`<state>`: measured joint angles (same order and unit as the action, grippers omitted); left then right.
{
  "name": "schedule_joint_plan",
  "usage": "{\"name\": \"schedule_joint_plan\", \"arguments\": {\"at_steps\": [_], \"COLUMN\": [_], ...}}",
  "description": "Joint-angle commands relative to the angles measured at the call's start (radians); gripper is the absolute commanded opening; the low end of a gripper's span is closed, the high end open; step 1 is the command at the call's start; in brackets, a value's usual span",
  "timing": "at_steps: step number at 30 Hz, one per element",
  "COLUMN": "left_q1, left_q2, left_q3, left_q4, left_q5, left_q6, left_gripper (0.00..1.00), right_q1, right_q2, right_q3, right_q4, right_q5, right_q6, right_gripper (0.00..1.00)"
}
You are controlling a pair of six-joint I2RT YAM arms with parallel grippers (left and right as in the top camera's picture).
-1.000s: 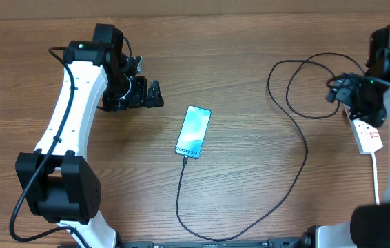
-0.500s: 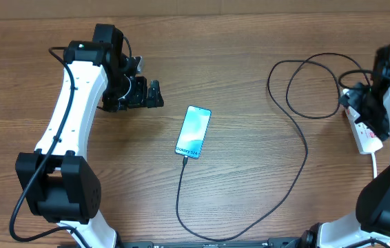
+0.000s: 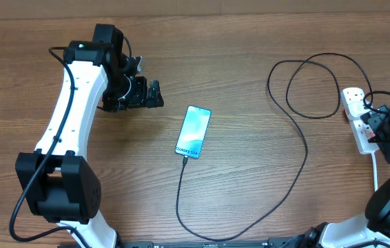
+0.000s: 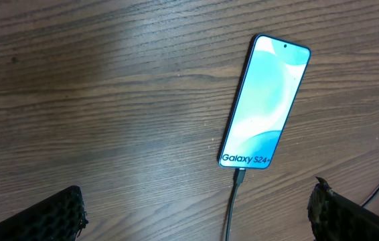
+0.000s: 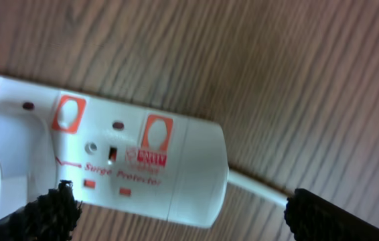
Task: Plug charger to phone and switch on socket
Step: 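Move the right gripper over to the white power strip's switch, then press the power strip's orange switch down with the right gripper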
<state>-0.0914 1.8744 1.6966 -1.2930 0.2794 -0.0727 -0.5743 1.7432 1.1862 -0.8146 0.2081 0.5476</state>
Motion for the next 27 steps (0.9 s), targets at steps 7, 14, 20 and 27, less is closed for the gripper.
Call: {"name": "schedule_joint_plan", "arguments": {"at_steps": [7,14,20,27], "left_q1": [0.001,0.001,0.001,0.001], "left_q2": [-0.011,-0.011,-0.011,-0.011], "left_q3": [0.001,0.001,0.001,0.001], "left_q4": [0.000,0.000,0.000,0.001], "left_q5": [-0.001,-0.001,-0.001,-0.001], "left_q6": [-0.006,-0.006,-0.006,-0.006], "left_gripper": [1.00,1.00,1.00,1.00], "right_q1": [-0.056,-0.055,-0.055,-0.056], "right_q2": [0.002,0.002,0.027,0.103], "right_q3": [-0.002,-0.002,-0.002,-0.002], "right_q4": [0.113,0.175,0.216,0.237], "right_q5": [-0.060,-0.060,-0.060,-0.060], "right_q6": [-0.145,-0.243,-0.269,-0.288], "right_gripper": [1.00,1.00,1.00,1.00]}}
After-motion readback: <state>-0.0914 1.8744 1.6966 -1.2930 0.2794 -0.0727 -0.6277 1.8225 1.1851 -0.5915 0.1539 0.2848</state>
